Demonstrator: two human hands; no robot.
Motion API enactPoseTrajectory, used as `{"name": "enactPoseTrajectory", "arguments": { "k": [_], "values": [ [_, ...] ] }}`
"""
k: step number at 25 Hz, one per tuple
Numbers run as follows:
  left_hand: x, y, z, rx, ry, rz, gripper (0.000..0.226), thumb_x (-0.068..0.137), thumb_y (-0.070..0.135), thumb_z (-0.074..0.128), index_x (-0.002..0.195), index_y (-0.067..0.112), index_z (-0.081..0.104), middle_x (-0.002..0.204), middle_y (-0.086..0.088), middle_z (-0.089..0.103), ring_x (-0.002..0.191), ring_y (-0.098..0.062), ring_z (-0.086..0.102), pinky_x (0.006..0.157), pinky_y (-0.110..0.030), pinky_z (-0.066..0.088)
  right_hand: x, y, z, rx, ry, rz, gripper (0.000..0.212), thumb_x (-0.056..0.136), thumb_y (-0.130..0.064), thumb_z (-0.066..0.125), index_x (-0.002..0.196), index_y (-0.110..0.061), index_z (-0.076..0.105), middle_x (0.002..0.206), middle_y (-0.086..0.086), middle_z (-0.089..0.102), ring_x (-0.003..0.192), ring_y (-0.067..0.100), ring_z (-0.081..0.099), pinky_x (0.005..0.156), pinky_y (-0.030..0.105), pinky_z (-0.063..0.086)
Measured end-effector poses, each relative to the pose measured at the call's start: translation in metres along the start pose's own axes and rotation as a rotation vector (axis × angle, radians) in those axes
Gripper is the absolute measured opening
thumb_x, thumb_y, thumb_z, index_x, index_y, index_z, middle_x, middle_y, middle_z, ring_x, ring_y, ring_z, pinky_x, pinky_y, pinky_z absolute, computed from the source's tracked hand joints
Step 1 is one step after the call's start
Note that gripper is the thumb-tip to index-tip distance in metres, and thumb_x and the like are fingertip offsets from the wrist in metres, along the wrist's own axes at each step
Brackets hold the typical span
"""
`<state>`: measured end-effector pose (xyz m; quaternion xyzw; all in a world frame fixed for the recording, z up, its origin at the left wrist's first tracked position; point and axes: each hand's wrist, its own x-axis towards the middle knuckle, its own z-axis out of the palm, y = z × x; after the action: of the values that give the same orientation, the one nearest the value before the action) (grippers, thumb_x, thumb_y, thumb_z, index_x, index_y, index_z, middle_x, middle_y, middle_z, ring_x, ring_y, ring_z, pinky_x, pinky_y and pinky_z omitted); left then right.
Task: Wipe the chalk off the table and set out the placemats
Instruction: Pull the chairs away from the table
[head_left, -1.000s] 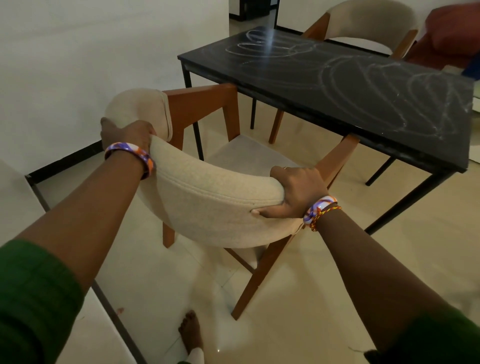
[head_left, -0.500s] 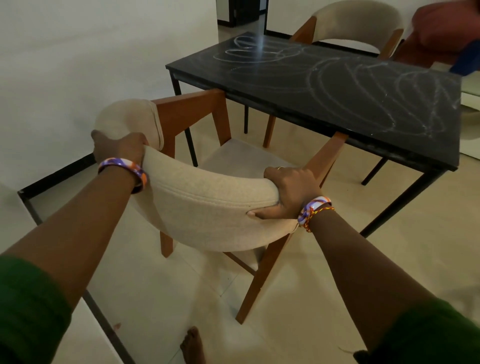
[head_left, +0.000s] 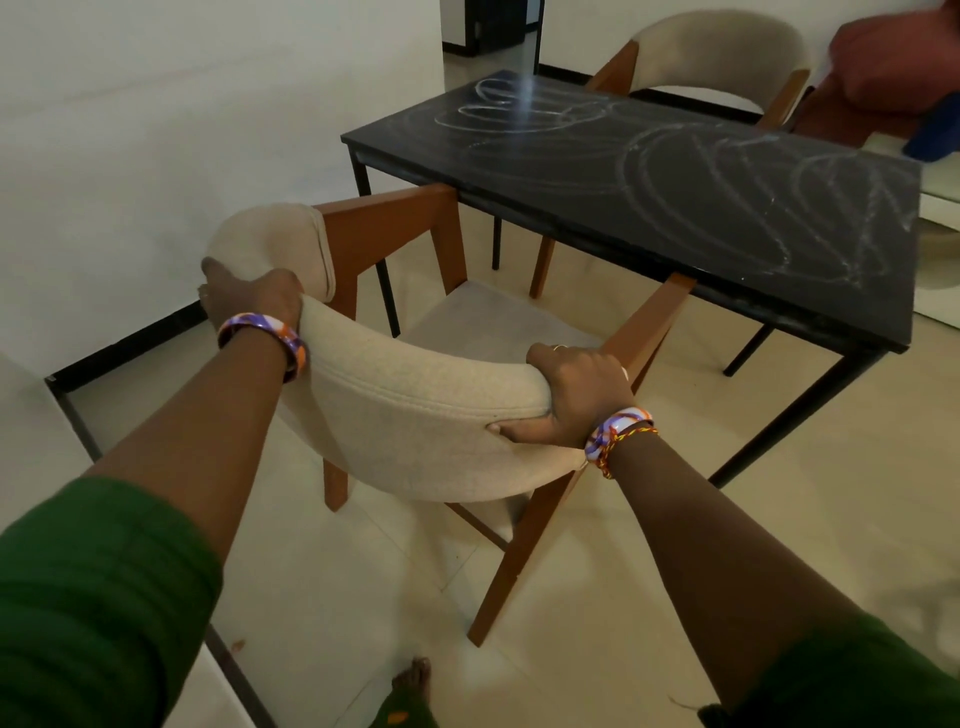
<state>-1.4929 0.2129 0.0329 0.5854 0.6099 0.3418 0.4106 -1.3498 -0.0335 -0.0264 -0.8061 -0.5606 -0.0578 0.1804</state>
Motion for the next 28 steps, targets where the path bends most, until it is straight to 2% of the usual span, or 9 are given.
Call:
{"name": "enactPoseTrajectory", "arguments": {
  "k": [4,7,10,12,14,16,21,25,28],
  "values": [
    [0.004,-0.001,-0.004,0.108,-0.010,0.025,0.077,0.086,0.020,0.056,0.150,0.016,0.013,0.154,-0.009,0.019,0.138,-0.027,0.027,0.105,-0.034,0.032,0.000,-0.004,-0.001,0.015,0.008,0.002,0.092,0.057,-0.084,0.028,0.101,-0.011,0.061,0.085,0.005,0.065,0.076,0.020,0.060,0.064,0.022,0.031],
    [0.005,0.003,-0.005,0.414,-0.012,0.110,0.072,0.089,0.033,0.049,0.147,0.007,0.017,0.151,-0.020,0.020,0.138,-0.037,0.022,0.108,-0.047,0.029,-0.004,-0.002,0.004,0.043,0.087,0.004,0.081,0.061,-0.082,0.037,0.093,-0.012,0.063,0.079,0.005,0.064,0.072,0.019,0.058,0.065,0.025,0.033],
    [-0.010,0.006,-0.002,0.955,-0.100,0.394,0.066,0.095,0.050,0.029,0.145,0.007,0.029,0.155,-0.019,0.011,0.142,-0.040,0.002,0.114,-0.051,0.011,-0.003,-0.002,0.003,0.057,0.077,-0.003,0.079,0.062,-0.081,0.038,0.092,-0.013,0.064,0.079,0.003,0.064,0.071,0.016,0.055,0.066,0.025,0.032],
    [-0.036,0.008,0.003,1.128,-0.288,0.632,0.075,0.089,0.067,0.021,0.130,0.015,0.054,0.144,-0.013,0.040,0.135,-0.035,0.026,0.110,-0.047,0.019,-0.002,0.000,0.001,0.065,0.064,-0.005,0.080,0.062,-0.082,0.037,0.094,-0.013,0.064,0.080,0.003,0.065,0.072,0.015,0.054,0.066,0.024,0.032],
    [-0.071,0.011,0.008,1.130,-0.600,0.756,0.088,0.073,0.085,0.018,0.108,0.021,0.069,0.102,-0.003,0.065,0.094,-0.021,0.057,0.082,-0.031,0.039,-0.002,0.001,-0.001,0.083,0.036,-0.004,0.082,0.061,-0.083,0.037,0.098,-0.015,0.063,0.083,0.001,0.064,0.074,0.012,0.053,0.067,0.024,0.034],
    [-0.100,0.017,0.020,1.198,-0.839,0.836,0.085,0.067,0.088,0.027,0.103,0.021,0.067,0.086,0.002,0.064,0.072,-0.012,0.055,0.066,-0.024,0.038,-0.002,0.004,-0.001,0.103,0.009,-0.008,0.080,0.061,-0.082,0.039,0.100,-0.017,0.062,0.084,0.000,0.063,0.074,0.012,0.053,0.069,0.025,0.038],
    [-0.140,0.023,0.080,1.281,-1.109,0.936,0.082,0.063,0.070,0.066,0.123,0.015,0.052,0.108,-0.003,0.061,0.092,-0.018,0.058,0.080,-0.027,0.048,-0.011,0.039,0.000,0.135,-0.079,-0.076,0.077,0.067,-0.070,0.053,0.120,-0.014,0.058,0.105,0.005,0.065,0.093,0.021,0.060,0.082,0.028,0.039],
    [-0.155,0.032,0.140,1.281,-1.261,0.933,0.085,0.065,0.061,0.071,0.131,0.015,0.045,0.120,-0.003,0.056,0.099,-0.018,0.056,0.090,-0.029,0.048,-0.029,0.100,0.001,0.071,-0.201,0.006,0.093,0.068,-0.069,0.058,0.142,-0.017,0.038,0.143,0.005,0.044,0.132,0.021,0.037,0.112,0.038,0.026],
    [-0.169,0.034,0.190,1.095,-1.281,0.927,0.070,0.078,0.044,0.069,0.135,0.014,0.042,0.128,-0.005,0.052,0.095,-0.016,0.052,0.085,-0.025,0.045,-0.024,0.138,0.004,-0.060,-0.261,0.004,0.097,0.067,-0.050,0.076,0.144,-0.009,0.034,0.149,0.012,0.036,0.140,0.027,0.029,0.115,0.040,0.017]
  ]
}}
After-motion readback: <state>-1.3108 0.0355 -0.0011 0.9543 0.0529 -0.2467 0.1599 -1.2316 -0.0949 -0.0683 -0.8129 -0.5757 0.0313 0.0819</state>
